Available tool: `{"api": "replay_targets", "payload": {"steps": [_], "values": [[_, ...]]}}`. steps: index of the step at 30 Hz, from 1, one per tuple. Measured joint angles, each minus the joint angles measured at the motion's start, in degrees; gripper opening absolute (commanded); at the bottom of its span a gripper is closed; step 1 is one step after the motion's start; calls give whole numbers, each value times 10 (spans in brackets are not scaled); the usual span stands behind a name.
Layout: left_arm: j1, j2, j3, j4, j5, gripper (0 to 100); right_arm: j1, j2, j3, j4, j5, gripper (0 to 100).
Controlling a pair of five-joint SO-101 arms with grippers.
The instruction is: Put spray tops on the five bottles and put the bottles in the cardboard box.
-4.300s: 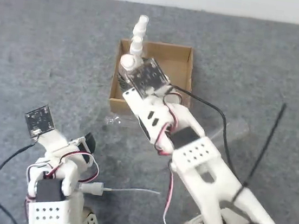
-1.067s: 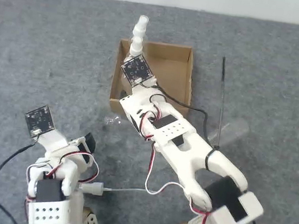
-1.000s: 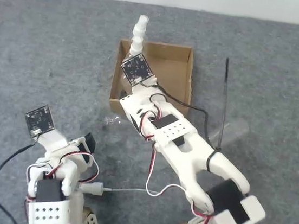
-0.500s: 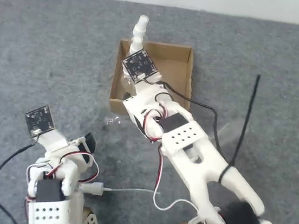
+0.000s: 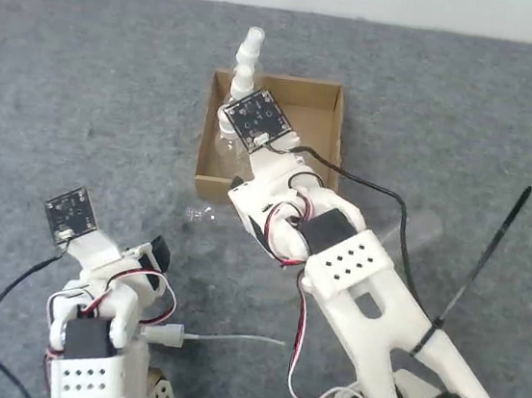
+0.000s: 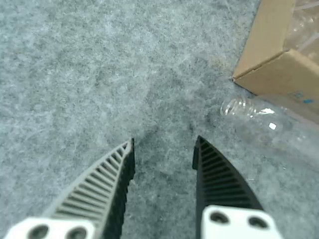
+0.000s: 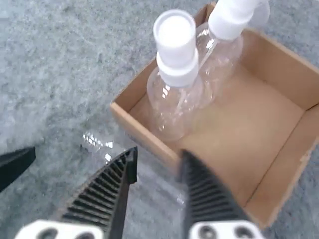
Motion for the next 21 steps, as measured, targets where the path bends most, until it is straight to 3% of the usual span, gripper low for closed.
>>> {"api": "replay_targets", "payload": {"steps": [21], "values": [[0,0,0,0,0,186,-1,157,0,-18,0,7]]}}
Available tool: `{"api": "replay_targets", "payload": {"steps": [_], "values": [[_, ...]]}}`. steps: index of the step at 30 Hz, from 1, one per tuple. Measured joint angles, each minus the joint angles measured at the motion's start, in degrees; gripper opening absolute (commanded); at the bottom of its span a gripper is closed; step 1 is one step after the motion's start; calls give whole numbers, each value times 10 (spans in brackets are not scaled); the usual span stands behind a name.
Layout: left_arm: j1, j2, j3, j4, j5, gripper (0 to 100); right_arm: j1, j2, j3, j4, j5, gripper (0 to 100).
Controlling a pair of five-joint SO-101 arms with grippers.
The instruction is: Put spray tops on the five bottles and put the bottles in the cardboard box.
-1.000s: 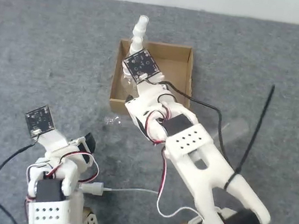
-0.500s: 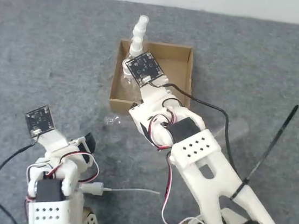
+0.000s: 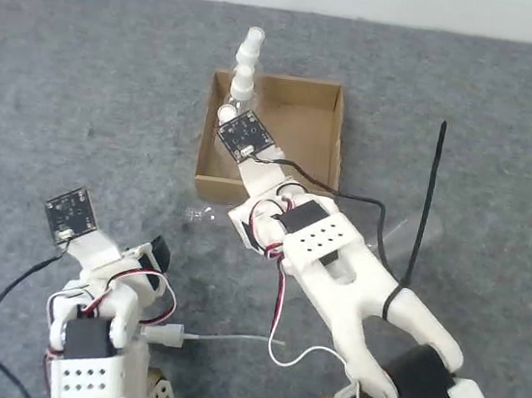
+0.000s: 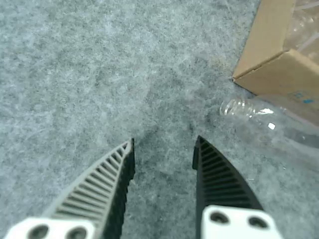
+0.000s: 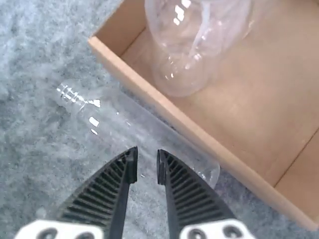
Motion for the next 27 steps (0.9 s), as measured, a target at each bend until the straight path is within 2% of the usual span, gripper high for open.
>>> {"api": "replay_targets", "payload": {"steps": [8,16,18,24,27], "values": [[0,0,0,0,0,186,0,0,0,4,1,7],[0,0,0,0,0,186,-43,-65,-1,193,31,13],[0,0,0,0,0,186,-44,-102,-1,207,51,54],[0,0,0,0,0,186,-44,-174,-1,215,108,287],[0,0,0,0,0,186,-44,-176,-1,215,138,288]]}}
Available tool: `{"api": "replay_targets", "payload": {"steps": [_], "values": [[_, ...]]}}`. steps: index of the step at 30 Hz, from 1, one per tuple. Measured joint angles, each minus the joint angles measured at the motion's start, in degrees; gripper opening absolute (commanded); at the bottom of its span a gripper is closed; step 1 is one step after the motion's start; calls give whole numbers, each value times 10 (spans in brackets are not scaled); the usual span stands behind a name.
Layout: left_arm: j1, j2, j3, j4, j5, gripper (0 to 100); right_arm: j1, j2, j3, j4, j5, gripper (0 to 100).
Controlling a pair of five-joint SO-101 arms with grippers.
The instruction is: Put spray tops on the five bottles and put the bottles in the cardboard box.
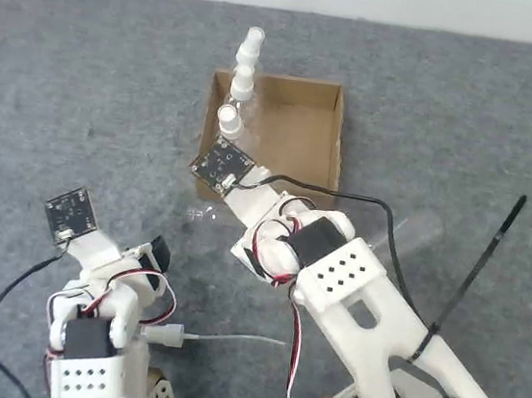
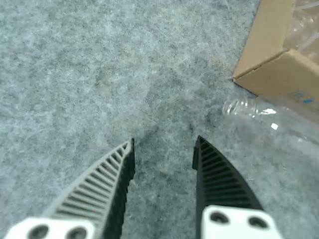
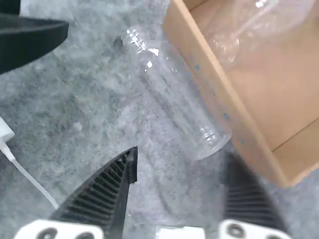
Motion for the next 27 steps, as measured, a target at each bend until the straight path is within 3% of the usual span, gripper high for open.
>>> {"api": "replay_targets", "payload": {"steps": [9,14,27], "values": [[0,0,0,0,0,186,0,67,0,0,188,282],[0,0,0,0,0,186,-2,147,-38,0,256,282],[0,0,0,0,0,186,-1,319,-154,0,289,253]]}}
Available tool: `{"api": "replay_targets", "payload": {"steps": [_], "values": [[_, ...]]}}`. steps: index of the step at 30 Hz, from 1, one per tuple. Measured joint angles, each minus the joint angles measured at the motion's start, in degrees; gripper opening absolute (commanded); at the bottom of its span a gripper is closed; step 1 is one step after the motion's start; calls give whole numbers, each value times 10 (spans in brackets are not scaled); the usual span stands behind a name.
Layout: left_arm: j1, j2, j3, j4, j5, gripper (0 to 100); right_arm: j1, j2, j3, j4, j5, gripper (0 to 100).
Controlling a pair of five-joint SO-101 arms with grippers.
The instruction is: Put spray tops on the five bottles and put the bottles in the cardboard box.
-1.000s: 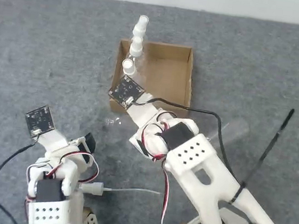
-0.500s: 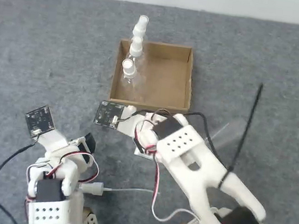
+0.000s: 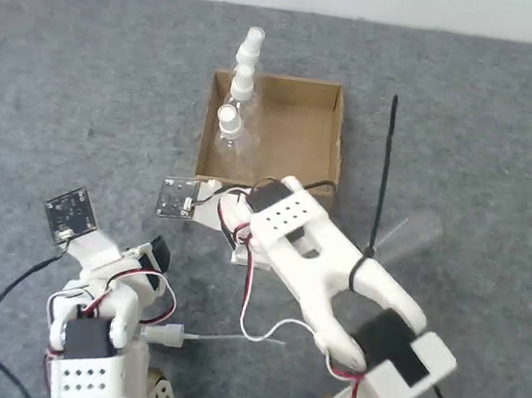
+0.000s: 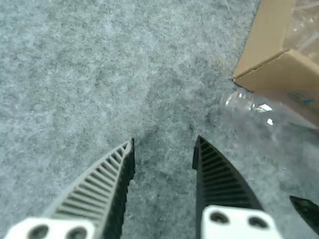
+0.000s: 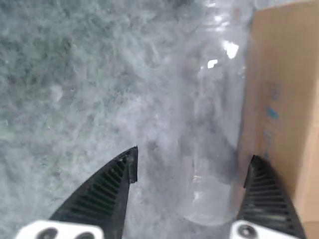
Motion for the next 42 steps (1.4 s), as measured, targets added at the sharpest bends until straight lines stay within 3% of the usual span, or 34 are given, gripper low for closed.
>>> {"api": "replay_targets", "payload": {"steps": [6,24,33,37,42], "values": [[0,0,0,0,0,186,2,31,-11,-4,1,91],[0,0,0,0,0,186,2,-26,-18,185,0,84],[0,0,0,0,0,186,82,-54,-18,255,-3,84],[0,0,0,0,0,186,106,-54,-18,272,-57,86],[0,0,0,0,0,186,110,-54,-12,282,-74,130]]}}
